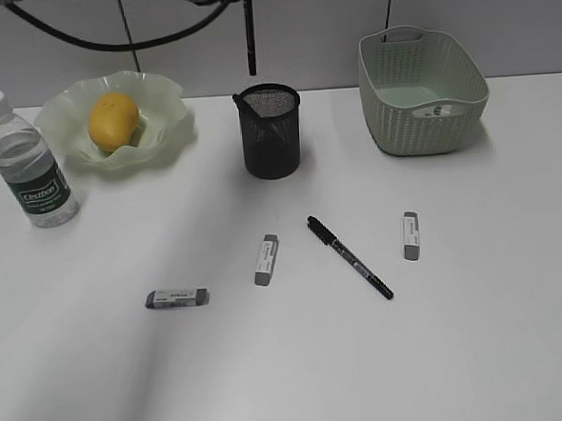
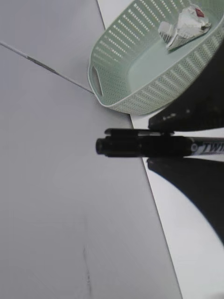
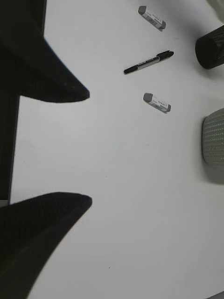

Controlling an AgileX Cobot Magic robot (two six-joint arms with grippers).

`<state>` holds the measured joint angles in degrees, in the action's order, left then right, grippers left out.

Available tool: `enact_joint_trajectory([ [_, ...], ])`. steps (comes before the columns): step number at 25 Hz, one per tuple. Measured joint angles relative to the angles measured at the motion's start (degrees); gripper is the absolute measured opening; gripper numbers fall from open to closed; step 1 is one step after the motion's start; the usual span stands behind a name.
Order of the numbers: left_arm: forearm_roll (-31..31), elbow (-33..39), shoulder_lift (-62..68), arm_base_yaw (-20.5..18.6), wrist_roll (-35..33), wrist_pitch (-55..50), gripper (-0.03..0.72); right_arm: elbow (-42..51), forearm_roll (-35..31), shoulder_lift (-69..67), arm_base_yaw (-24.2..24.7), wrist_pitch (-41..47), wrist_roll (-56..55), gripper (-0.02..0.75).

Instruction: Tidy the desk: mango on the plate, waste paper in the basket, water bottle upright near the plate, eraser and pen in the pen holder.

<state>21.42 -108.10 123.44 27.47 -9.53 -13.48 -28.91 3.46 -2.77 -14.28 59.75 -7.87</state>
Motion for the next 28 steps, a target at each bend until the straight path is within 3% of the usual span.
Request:
enact_joint_trajectory([
  [14,0.0,0.0,7.98,1.43,0.0,2.65,0.128,0.0,0.0,0.0,0.0,-0.06,-0.01,0.484],
  [16,0.0,0.0,8.1,1.48,0.0,1.63,0.158,0.0,0.0,0.0,0.0,-0.06,-0.01,0.484],
  [22,-1.1,0.0,7.49,1.48,0.0,1.1,0.385,0.0,0.0,0.0,0.0,-0.06,-0.01,0.484],
  [28,-4.15,0.0,2.14,1.48,0.0,-1.94,0.424,0.0,0.0,0.0,0.0,-0.06,-0.06,0.482],
])
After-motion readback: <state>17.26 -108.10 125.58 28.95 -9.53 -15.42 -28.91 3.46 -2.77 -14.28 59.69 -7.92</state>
